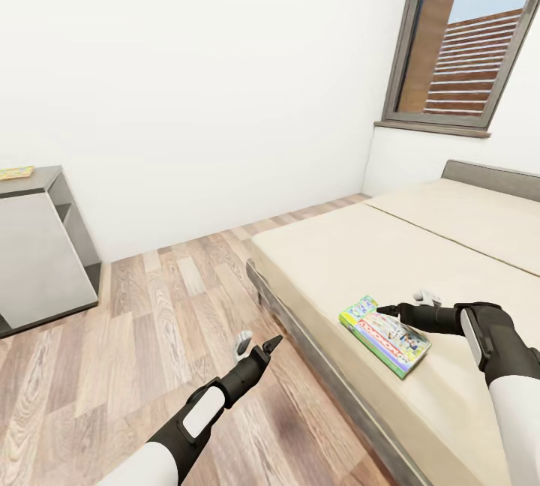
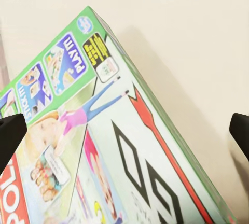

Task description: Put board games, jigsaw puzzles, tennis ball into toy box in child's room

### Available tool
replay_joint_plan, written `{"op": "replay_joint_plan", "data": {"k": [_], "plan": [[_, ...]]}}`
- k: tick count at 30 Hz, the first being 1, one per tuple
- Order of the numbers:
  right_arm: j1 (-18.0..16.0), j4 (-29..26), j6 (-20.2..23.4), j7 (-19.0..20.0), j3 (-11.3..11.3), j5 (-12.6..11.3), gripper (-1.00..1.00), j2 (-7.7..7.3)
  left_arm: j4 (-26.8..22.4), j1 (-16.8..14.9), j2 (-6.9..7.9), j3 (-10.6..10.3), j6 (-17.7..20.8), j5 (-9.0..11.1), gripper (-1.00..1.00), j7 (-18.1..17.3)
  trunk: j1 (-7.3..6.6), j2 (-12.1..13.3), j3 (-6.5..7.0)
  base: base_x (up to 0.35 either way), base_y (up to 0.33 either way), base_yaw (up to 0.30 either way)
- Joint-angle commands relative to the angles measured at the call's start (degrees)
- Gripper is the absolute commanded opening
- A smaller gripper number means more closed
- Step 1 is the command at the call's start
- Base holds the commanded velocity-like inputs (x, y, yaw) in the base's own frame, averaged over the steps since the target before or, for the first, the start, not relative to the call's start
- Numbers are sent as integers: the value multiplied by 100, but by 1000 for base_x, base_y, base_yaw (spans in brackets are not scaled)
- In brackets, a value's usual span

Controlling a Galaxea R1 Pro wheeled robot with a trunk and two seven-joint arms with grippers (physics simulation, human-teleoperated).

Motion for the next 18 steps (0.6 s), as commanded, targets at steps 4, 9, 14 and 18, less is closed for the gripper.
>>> {"op": "replay_joint_plan", "data": {"k": [4, 9, 14, 18], "plan": [[0, 337, 35, 56, -13, 77, 100, 4, 3, -5, 1, -15, 34, 61, 100, -8, 0, -1, -6, 0, 0, 21], [2, 334, 35, 65, -13, 76, 100, 4, 3, -5, 1, -15, 34, 61, 100, -8, 0, -1, -6, 0, 0, 11], [4, 333, 35, 71, -13, 76, 100, 4, 3, -5, 1, -15, 34, 61, 100, -7, 0, -1, -6, 0, 0, 5], [4, 334, 35, 74, -13, 76, 100, 4, 3, -5, 1, -15, 34, 61, 100, -7, 0, -1, -6, 0, 0, 5]]}}
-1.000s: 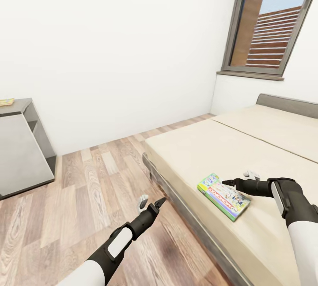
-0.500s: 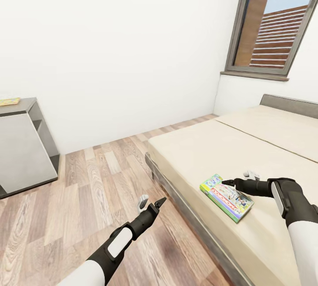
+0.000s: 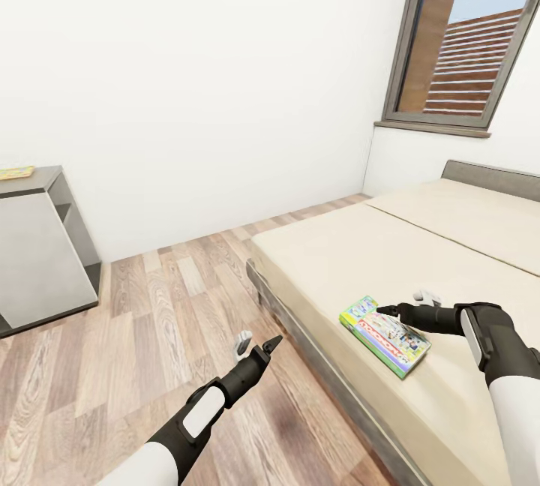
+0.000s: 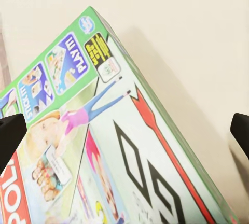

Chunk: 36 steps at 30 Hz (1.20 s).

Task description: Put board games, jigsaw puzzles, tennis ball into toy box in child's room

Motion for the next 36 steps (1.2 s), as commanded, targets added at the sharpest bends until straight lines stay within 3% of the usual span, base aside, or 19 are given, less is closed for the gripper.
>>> {"op": "replay_joint_plan", "data": {"k": [1, 17, 36], "plan": [[-1, 338, 46, 49, -13, 73, 100, 4, 3, -5, 1, -15, 34, 61, 100, -10, 0, -1, -6, 0, 0, 11], [-2, 336, 47, 55, -18, 72, 100, -4, 3, -5, 1, -15, 34, 61, 100, -9, 0, -1, -6, 0, 0, 107], [-3, 334, 46, 18, -36, 73, 100, -44, 3, -5, 6, -15, 34, 54, 100, -7, 0, -1, -6, 0, 0, 19]]}}
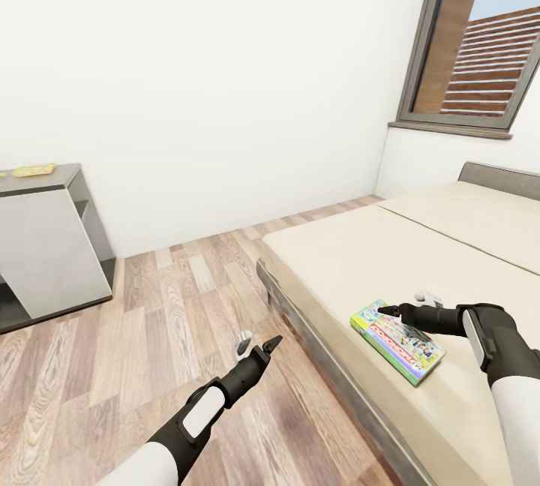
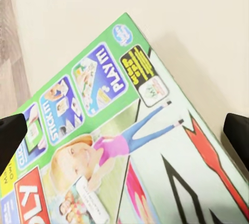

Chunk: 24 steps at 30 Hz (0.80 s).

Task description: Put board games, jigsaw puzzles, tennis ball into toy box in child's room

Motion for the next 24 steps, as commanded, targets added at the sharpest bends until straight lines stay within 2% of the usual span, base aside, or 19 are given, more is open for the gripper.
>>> {"op": "replay_joint_plan", "data": {"k": [1, 24], "plan": [[0, 262, 33, 31, -11, 181, 100, 1, 1, -4, 2, -13, 35, 60, 100, -9, -1, -2, -6, 0, 0, 3], [2, 224, 41, 13, -14, 180, 100, -6, 1, -4, 6, -13, 40, 65, 100, -11, -1, -2, -6, -12, 0, 1]]}}
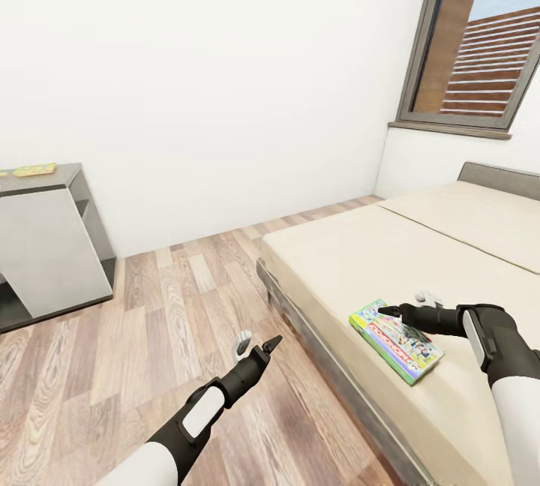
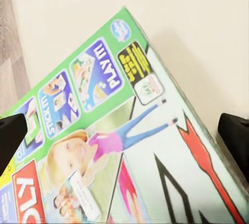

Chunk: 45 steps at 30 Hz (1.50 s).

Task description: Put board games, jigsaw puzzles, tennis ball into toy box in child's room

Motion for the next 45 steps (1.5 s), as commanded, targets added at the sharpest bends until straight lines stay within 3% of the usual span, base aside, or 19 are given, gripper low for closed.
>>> {"op": "replay_joint_plan", "data": {"k": [1, 45], "plan": [[-1, 200, 21, 29, -11, 213, 100, -1, 1, -4, 3, -13, 36, 61, 100, -9, -2, -2, -6, -161, 0, 0], [0, 200, 22, 25, -14, 210, 100, -5, 6, -4, 3, -13, 34, 68, 100, -9, -2, -2, -6, -31, 0, 0]]}}
